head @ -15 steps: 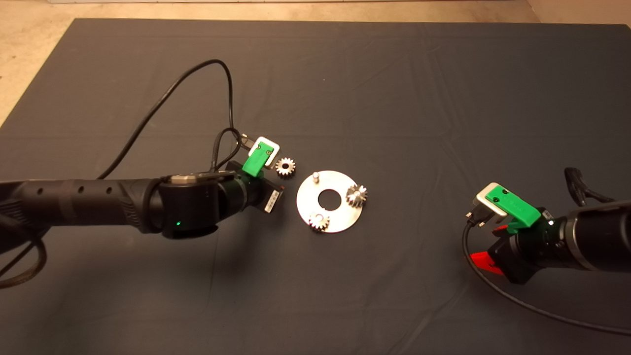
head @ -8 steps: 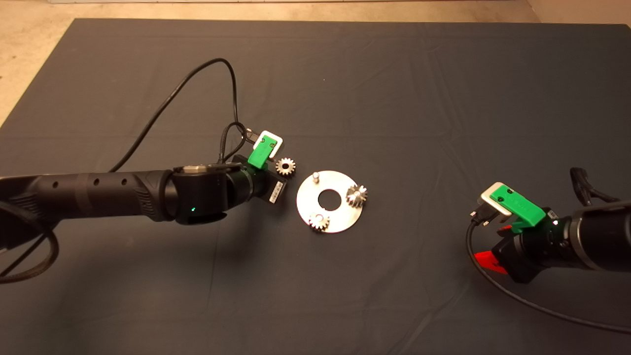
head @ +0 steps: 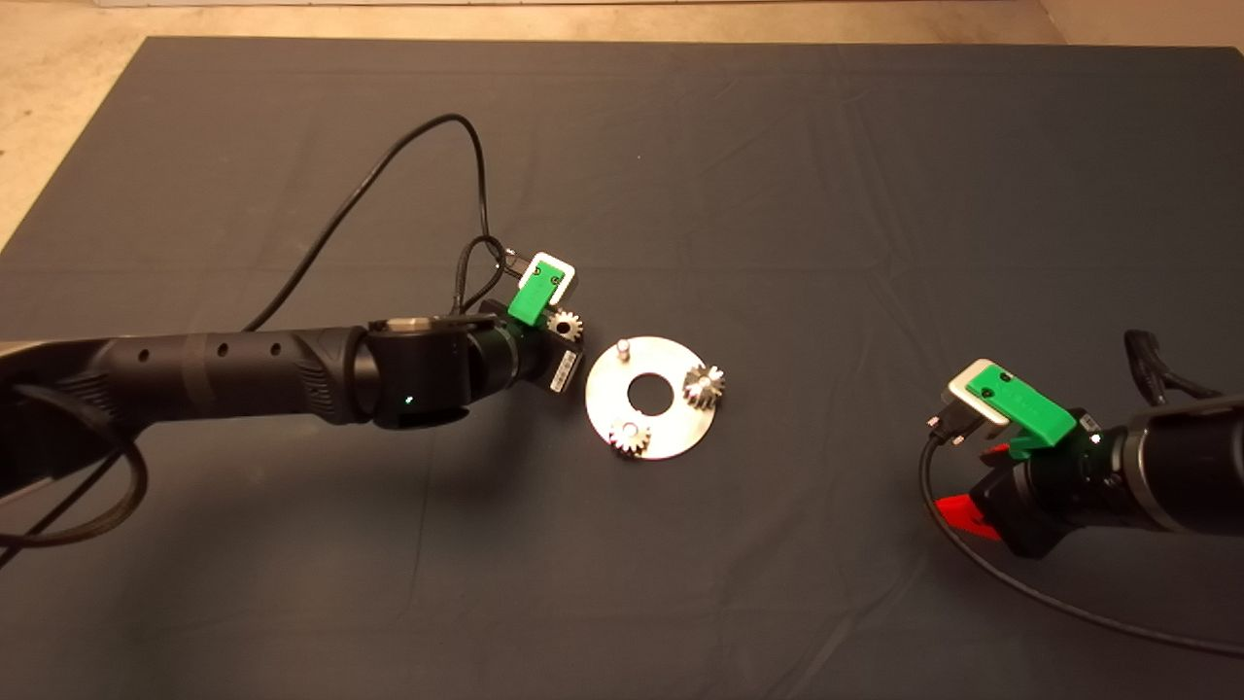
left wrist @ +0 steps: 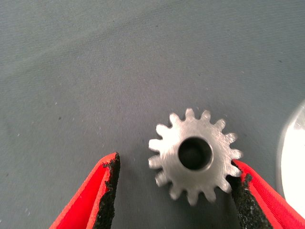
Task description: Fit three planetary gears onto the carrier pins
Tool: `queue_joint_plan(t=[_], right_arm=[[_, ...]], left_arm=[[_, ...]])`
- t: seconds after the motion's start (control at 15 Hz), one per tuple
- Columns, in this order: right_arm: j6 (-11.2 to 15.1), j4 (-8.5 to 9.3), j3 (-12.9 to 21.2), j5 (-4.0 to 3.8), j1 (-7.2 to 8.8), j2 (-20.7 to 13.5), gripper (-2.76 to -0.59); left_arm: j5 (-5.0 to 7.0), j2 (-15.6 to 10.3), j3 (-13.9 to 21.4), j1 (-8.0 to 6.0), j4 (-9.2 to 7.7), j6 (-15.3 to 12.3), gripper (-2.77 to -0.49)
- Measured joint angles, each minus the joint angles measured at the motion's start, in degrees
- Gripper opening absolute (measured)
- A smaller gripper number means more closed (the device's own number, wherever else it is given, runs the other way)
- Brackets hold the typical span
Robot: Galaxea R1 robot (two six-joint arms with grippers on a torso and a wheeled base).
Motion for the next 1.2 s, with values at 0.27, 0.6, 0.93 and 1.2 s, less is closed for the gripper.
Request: queue_joint_plan(t=[0.27, 0.6, 0.93, 1.2], right_arm=[[-0.04, 0.00, -0.07, -0.06, 0.00, -0.22, -1.47], [-0.09, 0.00, -0.10, -0.03, 0.00, -0.22, -1.47], [-0.11, 0.00, -0.11, -0.01, 0.00, -0.67, -1.47], [-0.12, 0.00, -0.11, -0.02, 0.00, -1.61, -1.47]], left_arm=[[-0.55, 1.39, -0.75, -0.01, 0.01, 0.01, -1.77], [-1.29, 0.90, -1.13, -0.04, 0.00, 0.05, -1.88], [-2.00, 0.73, -1.13, -0.04, 0.00, 0.06, -2.16], [-2.00, 0.82, -1.13, -0.01, 0.00, 0.06, -2.24]])
